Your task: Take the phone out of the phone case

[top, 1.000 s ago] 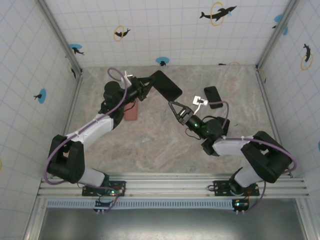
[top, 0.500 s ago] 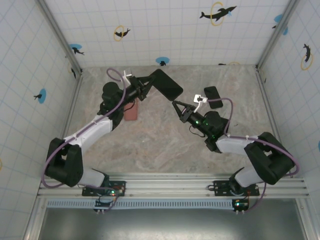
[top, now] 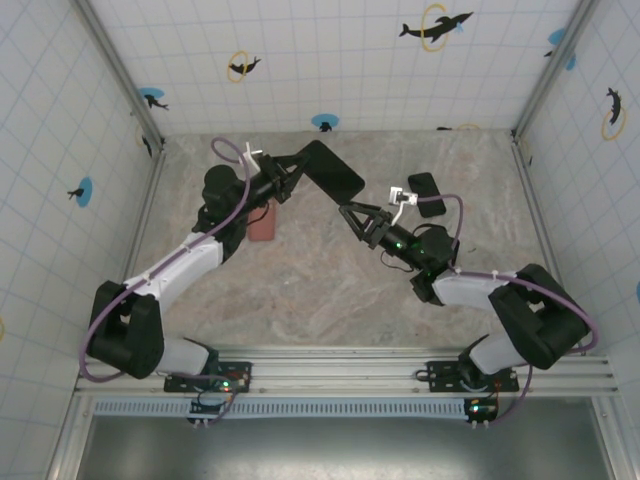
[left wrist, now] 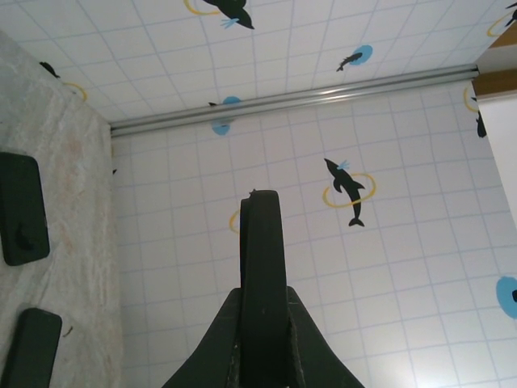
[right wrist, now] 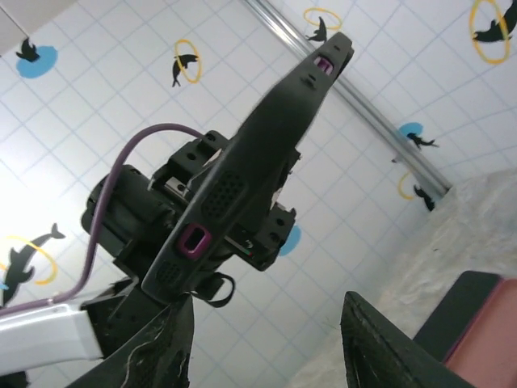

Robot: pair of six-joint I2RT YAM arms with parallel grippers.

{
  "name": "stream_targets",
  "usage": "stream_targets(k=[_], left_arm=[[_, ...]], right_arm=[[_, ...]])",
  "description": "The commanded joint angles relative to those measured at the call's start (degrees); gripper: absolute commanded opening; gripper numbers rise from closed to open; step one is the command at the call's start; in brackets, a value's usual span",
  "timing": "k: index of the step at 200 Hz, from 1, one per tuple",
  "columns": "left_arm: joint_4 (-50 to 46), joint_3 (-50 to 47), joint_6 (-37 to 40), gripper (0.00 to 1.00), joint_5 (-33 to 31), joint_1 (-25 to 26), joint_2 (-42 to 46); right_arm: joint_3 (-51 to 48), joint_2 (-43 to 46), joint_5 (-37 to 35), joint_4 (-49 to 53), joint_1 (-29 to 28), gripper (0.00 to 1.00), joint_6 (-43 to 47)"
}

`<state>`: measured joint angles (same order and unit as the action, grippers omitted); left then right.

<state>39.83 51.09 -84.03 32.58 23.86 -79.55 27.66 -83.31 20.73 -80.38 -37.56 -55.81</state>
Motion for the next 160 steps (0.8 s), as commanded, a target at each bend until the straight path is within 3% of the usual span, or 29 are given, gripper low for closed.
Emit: stream_targets(k=[1, 47, 160], left_arm=[[2.9, 1.0, 1.7, 0.0, -0.6, 0.0, -0.7], [3.6, 0.7, 1.6, 0.0, -0.4, 0.1, -1.2], [5.6, 0.4, -0.9, 0.0, 0.4, 0.2, -0.1]], right_arm=[[0.0, 1.3, 0.8, -7.8, -0.7, 0.51, -3.6], [1.4, 0.2, -0.1, -10.0, -1.4, 0.49, -5.6], [3.7, -1.1, -1.9, -0.2, -0.8, 0.17, -3.4]])
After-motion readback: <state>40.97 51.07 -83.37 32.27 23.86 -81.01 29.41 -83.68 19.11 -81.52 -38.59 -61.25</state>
